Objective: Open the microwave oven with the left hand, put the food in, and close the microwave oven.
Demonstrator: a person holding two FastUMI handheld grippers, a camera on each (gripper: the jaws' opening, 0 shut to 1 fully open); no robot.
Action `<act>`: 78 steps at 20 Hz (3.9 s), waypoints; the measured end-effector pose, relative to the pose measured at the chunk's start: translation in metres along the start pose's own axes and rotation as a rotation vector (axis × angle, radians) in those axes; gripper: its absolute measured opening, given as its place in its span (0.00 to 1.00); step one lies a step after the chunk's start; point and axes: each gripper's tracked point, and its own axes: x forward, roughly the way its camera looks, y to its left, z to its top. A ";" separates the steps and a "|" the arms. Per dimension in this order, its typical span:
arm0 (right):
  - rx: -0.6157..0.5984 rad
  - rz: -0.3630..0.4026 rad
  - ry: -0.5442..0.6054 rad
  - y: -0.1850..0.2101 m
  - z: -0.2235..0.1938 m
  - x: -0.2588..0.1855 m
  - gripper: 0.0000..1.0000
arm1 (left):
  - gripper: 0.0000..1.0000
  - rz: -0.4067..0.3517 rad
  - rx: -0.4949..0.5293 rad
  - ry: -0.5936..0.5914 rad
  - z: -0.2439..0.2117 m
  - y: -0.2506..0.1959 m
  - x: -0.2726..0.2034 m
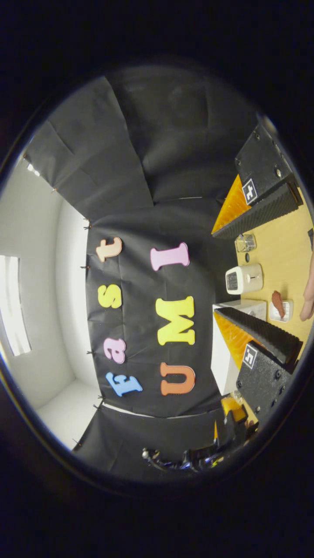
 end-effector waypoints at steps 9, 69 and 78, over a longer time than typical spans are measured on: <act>0.013 -0.003 0.054 -0.031 -0.032 0.026 1.00 | 0.95 -0.049 -0.028 0.130 -0.105 -0.048 0.124; -0.079 0.168 0.153 0.037 -0.084 -0.055 1.00 | 0.38 0.164 -0.086 0.107 -0.200 0.196 -0.084; -0.096 0.172 0.181 0.052 -0.091 -0.051 1.00 | 0.89 0.224 -0.040 0.054 -0.169 0.234 -0.151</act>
